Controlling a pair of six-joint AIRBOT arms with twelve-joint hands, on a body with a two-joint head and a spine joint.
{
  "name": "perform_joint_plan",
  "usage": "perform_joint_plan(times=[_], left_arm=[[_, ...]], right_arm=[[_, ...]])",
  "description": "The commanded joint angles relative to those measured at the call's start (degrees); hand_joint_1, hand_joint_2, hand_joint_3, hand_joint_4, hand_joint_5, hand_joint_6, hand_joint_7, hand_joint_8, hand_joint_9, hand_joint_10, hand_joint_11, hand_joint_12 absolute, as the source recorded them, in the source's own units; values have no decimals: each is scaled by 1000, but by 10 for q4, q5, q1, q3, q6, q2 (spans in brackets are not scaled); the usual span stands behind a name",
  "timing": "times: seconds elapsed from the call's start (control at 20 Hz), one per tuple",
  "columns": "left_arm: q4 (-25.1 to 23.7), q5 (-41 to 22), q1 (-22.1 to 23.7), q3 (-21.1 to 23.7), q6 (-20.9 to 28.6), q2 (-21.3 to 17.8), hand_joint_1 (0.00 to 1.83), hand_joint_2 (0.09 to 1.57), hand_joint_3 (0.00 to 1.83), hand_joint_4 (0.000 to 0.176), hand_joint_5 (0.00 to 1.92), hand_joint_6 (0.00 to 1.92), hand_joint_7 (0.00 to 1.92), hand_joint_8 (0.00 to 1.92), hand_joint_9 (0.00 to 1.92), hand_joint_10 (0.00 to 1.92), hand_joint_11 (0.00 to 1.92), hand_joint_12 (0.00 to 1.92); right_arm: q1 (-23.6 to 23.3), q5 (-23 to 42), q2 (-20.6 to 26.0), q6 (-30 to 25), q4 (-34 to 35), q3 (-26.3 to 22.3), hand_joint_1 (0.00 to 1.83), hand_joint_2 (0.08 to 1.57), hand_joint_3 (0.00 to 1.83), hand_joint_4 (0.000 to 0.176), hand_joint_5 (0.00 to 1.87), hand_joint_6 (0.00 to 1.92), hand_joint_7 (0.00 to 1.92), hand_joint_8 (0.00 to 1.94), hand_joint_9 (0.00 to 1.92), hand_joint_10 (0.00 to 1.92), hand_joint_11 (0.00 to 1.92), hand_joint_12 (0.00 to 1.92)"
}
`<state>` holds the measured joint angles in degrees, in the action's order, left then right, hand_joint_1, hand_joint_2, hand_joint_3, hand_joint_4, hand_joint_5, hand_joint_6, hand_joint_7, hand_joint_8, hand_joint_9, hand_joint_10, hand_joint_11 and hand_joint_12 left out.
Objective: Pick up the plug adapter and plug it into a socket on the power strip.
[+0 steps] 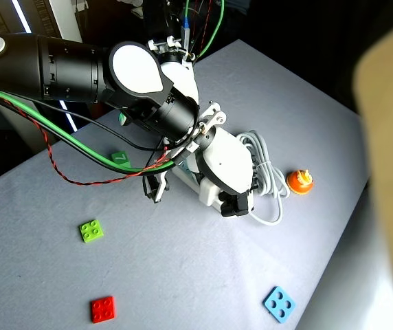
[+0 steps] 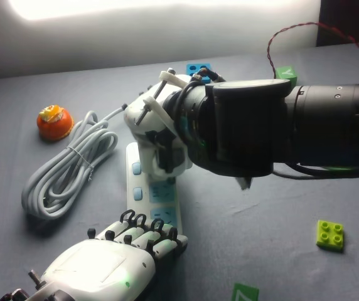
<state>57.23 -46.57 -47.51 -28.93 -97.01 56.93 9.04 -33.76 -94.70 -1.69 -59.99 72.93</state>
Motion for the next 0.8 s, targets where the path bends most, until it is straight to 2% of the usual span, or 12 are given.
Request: perform_joint_plan(times=[0.0, 0.35, 0.65, 0.75], left_arm=[[17, 50, -8, 1, 14, 9, 0, 1153, 0, 0, 162, 3, 154, 3, 133, 3, 0, 422], [17, 51, -4, -3, 14, 8, 0, 1158, 0, 0, 175, 1, 167, 3, 147, 2, 0, 451], [17, 59, 3, -12, 8, -1, 0, 1159, 0, 0, 170, 3, 170, 5, 149, 4, 0, 457], [17, 64, 5, -17, 8, -6, 0, 1159, 0, 0, 165, 1, 163, 3, 147, 2, 0, 446]], right_arm=[[-2, 33, -3, 0, -1, -9, 970, 1130, 0, 0, 746, 20, 838, 8, 848, 156, 533, 1131], [-11, 40, 11, 1, -1, -14, 840, 1092, 0, 0, 574, 0, 614, 0, 685, 5, 365, 975], [-28, 53, 31, -2, -1, -16, 686, 1050, 0, 0, 391, 0, 410, 0, 439, 0, 102, 965], [-36, 58, 41, -2, -1, -17, 627, 1029, 0, 0, 305, 0, 355, 0, 397, 0, 75, 961]])
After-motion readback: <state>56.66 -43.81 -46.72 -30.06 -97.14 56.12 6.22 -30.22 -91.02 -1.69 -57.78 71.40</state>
